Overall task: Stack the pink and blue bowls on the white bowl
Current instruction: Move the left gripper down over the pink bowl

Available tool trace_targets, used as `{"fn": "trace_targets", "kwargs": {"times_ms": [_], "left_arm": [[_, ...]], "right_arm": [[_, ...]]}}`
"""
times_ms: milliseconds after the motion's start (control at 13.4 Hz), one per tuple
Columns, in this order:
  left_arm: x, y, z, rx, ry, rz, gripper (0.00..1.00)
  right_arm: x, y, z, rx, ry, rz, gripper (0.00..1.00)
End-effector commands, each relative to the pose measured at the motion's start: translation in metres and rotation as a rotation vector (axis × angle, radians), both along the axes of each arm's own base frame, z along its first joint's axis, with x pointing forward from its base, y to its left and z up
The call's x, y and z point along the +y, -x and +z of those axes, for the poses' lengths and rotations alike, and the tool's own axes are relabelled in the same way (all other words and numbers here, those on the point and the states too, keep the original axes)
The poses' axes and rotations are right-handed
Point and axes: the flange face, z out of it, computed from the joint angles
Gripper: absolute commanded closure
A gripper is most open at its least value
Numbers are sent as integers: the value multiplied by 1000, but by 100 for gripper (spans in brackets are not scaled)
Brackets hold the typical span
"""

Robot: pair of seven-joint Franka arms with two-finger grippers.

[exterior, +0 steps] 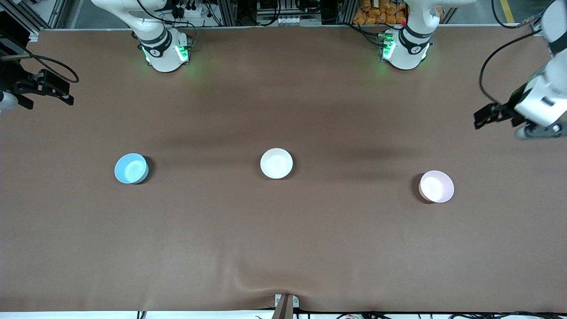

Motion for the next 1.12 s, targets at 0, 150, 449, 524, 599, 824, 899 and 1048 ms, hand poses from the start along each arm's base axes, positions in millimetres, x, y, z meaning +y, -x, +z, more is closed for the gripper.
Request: {"fn": "trace_targets", "kwargs": {"times_ms": [0, 150, 449, 524, 599, 824, 899, 1048], "left_arm": [[-3, 0, -51, -45, -17, -35, 0], [-5, -17, -85, -33, -21, -40, 0], [10, -58, -170, -47, -27, -24, 0], [18, -67, -186, -46, -27, -10, 0], [26, -73, -200, -46, -27, 1, 0], [31, -84, -243, -62, -28, 5, 0], [37, -86, -255, -62, -27, 16, 0], [44, -86, -279, -57, -28, 25, 0]], "right_arm": [[-3, -1, 3, 1, -13, -2, 0], [-4, -1, 2, 1, -13, -2, 0], [-4, -1, 2, 1, -13, -2, 0], [-4, -1, 2, 1, -13, -3, 0], [-4, -1, 2, 2, -15, -3, 0], [-5, -1, 2, 2, -32, -7, 0], [-8, -1, 2, 2, -35, -13, 0], [-10, -1, 2, 1, -38, -16, 0]]}}
